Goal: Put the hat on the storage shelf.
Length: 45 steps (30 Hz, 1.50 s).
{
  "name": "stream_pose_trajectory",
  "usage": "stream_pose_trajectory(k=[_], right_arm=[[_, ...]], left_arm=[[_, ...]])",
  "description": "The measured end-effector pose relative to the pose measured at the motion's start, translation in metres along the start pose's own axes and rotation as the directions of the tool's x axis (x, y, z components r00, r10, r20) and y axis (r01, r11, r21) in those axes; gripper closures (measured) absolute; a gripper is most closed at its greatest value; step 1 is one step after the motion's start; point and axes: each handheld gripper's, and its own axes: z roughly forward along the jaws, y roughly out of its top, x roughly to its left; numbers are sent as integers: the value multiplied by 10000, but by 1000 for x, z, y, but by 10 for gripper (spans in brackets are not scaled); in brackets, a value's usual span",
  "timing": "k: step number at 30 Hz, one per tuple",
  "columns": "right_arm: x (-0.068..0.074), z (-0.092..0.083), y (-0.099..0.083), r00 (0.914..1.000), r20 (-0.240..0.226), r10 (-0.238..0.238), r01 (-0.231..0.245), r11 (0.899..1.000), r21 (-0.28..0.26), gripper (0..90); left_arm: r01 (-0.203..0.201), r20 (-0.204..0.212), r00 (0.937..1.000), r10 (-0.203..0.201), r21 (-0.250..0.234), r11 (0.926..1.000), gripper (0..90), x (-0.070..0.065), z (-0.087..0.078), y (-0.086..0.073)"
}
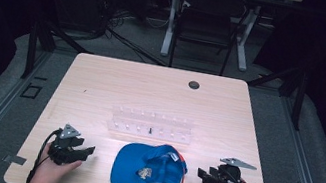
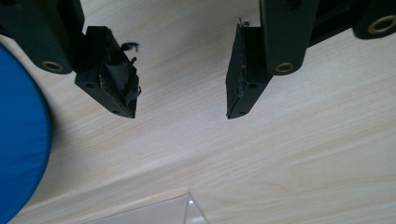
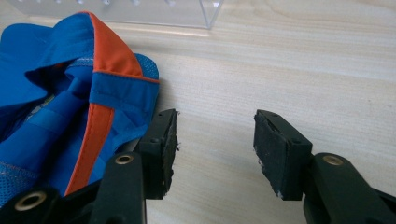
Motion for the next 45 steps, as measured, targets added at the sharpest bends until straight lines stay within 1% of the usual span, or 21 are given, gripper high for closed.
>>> stream_pose_trajectory(k=[1, 3, 4, 6, 9, 10, 12, 14, 18, 20, 22, 23, 26, 29, 31, 34, 37, 38, 40, 43, 45], right_arm=[[1, 0, 0, 10000, 41, 69, -69, 9999, 95, 498], [1, 1, 0, 9997, -188, 161, -155, 9993, 331, 522], [1, 2, 0, 9993, -332, 157, -145, 9993, 355, 522], [1, 3, -1, 9989, -417, 224, -204, 9987, 475, 531], [1, 2, 0, 9970, -596, 485, -454, 9976, 532, 532], [1, 2, 1, 9957, -739, 562, -522, 9972, 542, 537], [0, 1, 1, 9896, -1172, 834, -771, 9954, 577, 537], [1, 0, 2, 9848, -1396, 1029, -956, 9937, 580, 538], [1, 1, 3, 9717, -1939, 1351, -1251, 9901, 629, 539], [1, 1, 4, 9658, -2207, 1358, -1219, 9897, 754, 543], [2, 1, 4, 9603, -2372, 1467, -1323, 9883, 755, 551], [2, 1, 5, 9561, -2494, 1538, -1383, 9873, 786, 556], [2, 2, 5, 9421, -2841, 1781, -1588, 9832, 900, 562], [2, 2, 5, 9211, -3324, 2027, -1749, 9782, 1119, 562], [4, 3, 5, 9157, -3426, 2098, -1768, 9762, 1253, 561], [7, 5, 4, 9149, -3552, 1919, -1518, 9788, 1378, 551], [11, 7, 3, 9105, -3659, 1924, -1431, 9771, 1575, 548], [12, 9, 3, 9065, -3760, 1921, -1400, 9769, 1614, 547], [14, 11, 2, 9027, -3846, 1930, -1332, 9752, 1769, 547], [18, 15, 1, 9014, -3893, 1897, -1202, 9732, 1959, 547], [19, 18, 0, 8978, -3989, 1867, -1062, 9707, 2154, 548]], left_arm=[[-124, -114, 9999, 124, -38, 9999, 454, -1, -1, 0], [-234, -353, 9991, 231, -85, 9997, 478, -2, -2, 1], [-174, -300, 9994, 171, -128, 9998, 486, -2, -2, 1], [-44, -143, 9999, 44, -51, 10000, 508, -1, -2, 1], [-221, -284, 9993, 226, 162, 9996, 510, -2, -3, 2], [-219, -266, 9994, 223, 174, 9996, 510, -2, -3, 2], [-177, -256, 9995, 182, 181, 9997, 510, -3, -4, 2], [-106, -177, 9998, 110, 216, 9997, 509, -4, -4, 2], [-43, -96, 9999, 45, 210, 9998, 509, -4, -5, 2], [-60, -101, 9999, 62, 230, 9997, 509, -3, -4, 2], [-29, -95, 9999, 32, 245, 9997, 509, -4, -4, 2], [-87, -90, 9999, 89, 230, 9997, 509, -4, -4, 2], [-102, -85, 9999, 104, 268, 9996, 509, -6, -3, 2], [-171, -72, 9998, 174, 313, 9994, 509, -6, -3, 2], [-193, -78, 9998, 195, 318, 9993, 509, -6, -3, 2], [-209, -82, 9997, 212, 343, 9992, 509, -6, -3, 2], [-188, -114, 9998, 192, 328, 9993, 509, -6, -3, 2], [-192, -113, 9997, 196, 333, 9993, 509, -6, -3, 2], [-231, -116, 9997, 235, 341, 9992, 509, -6, -3, 2], [-278, -121, 9995, 283, 370, 9989, 509, -6, -3, 2], [-270, -124, 9995, 275, 371, 9989, 509, -6, -3, 2]])
